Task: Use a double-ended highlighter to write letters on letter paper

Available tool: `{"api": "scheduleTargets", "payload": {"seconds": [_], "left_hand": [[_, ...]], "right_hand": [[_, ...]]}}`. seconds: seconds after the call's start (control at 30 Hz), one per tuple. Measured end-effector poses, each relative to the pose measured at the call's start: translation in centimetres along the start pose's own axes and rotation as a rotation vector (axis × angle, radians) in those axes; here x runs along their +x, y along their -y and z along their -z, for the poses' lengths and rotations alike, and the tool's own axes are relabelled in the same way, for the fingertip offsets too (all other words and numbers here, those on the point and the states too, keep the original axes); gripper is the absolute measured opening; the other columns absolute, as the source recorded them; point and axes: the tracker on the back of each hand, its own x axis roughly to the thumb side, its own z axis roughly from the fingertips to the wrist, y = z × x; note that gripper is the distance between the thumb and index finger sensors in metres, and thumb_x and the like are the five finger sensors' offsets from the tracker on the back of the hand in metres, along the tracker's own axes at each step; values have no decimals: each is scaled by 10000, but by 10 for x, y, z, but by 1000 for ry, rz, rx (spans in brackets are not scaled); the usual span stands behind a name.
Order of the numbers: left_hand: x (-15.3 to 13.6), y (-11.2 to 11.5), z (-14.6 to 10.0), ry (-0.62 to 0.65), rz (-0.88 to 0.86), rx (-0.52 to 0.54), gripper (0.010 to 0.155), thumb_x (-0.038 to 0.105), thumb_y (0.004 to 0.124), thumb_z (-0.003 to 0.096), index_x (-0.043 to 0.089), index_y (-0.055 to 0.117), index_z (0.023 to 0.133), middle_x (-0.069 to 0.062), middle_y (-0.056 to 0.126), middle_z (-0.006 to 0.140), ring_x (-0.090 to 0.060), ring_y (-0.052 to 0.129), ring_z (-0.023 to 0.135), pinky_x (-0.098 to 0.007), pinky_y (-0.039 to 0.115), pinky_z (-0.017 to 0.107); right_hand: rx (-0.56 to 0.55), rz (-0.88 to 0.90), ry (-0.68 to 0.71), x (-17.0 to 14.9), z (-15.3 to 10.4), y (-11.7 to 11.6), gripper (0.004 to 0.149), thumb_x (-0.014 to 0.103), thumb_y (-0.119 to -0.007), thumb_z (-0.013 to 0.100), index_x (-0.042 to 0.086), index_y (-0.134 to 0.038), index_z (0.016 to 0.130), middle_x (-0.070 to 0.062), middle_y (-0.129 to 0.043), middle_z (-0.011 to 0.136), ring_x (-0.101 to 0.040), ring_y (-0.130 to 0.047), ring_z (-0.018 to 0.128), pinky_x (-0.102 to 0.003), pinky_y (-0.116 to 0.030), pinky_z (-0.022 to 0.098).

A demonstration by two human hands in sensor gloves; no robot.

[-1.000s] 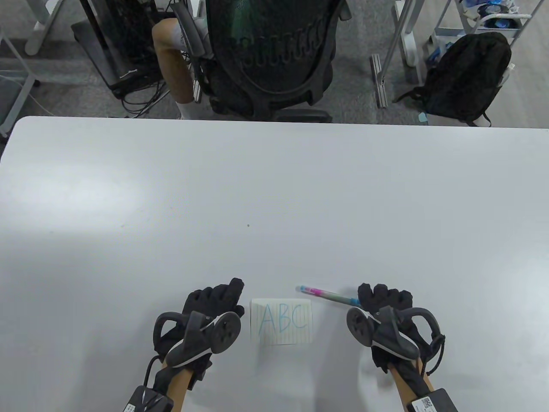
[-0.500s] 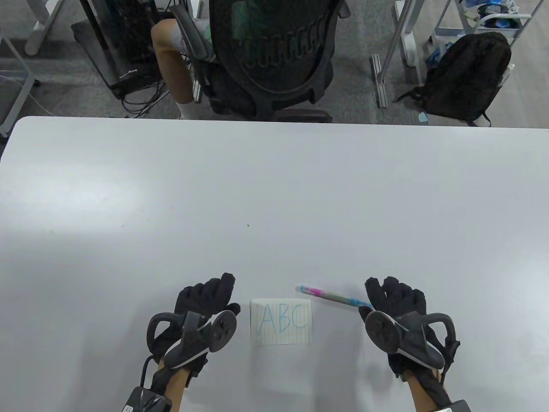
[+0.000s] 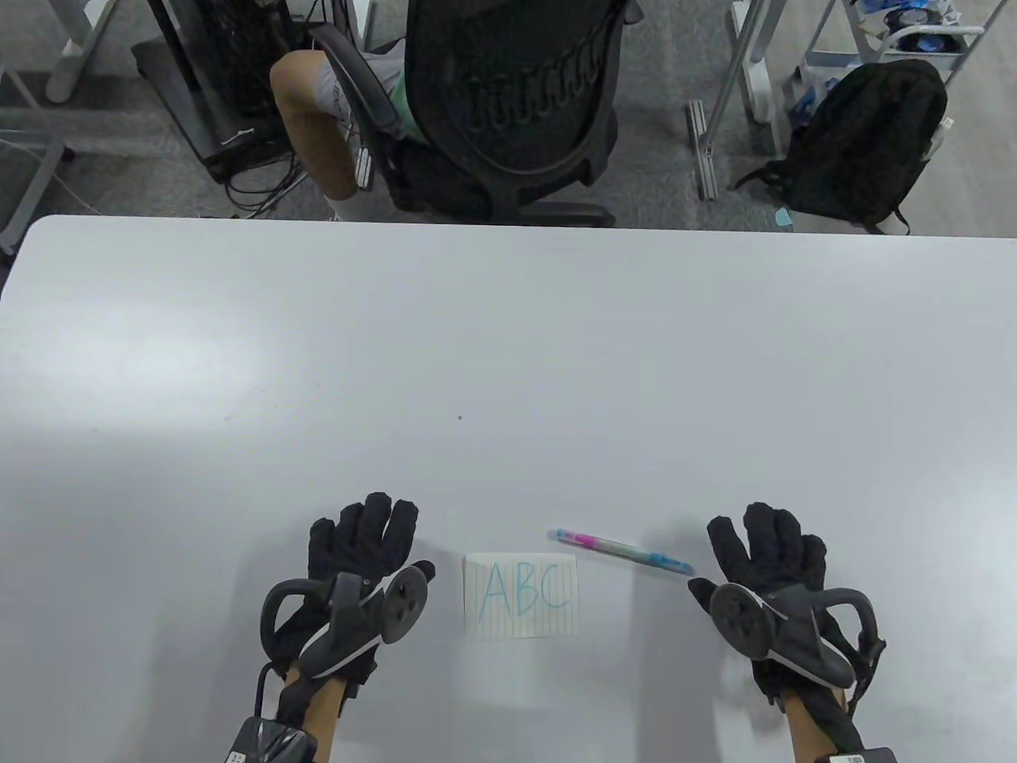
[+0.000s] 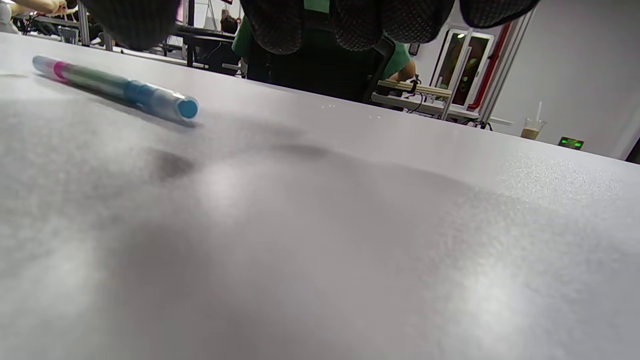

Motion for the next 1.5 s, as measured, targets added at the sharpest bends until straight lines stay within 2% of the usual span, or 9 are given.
{"api": "scheduleTargets", "payload": {"seconds": [0.33, 1.5], "left_hand": [[-10, 7, 1, -25, 11, -75, 799, 645, 501, 536, 263, 313, 1212, -120, 343, 1292, -435, 445, 1200, -679, 448, 838], [-5, 9, 1, 10, 5, -74, 809, 649, 496, 535, 262, 286, 1213, -130, 318, 1288, -430, 407, 1202, -685, 427, 838]], "right_hand": [[-2, -24, 31, 3, -1, -2, 844, 650, -567, 472, 172, -414, 1151, -334, -381, 1161, -601, -392, 1018, -767, -411, 677], [-11, -19, 44, 11, -1, -3, 847, 650, -565, 475, 166, -407, 1151, -347, -381, 1155, -609, -399, 1011, -765, -418, 676]]}}
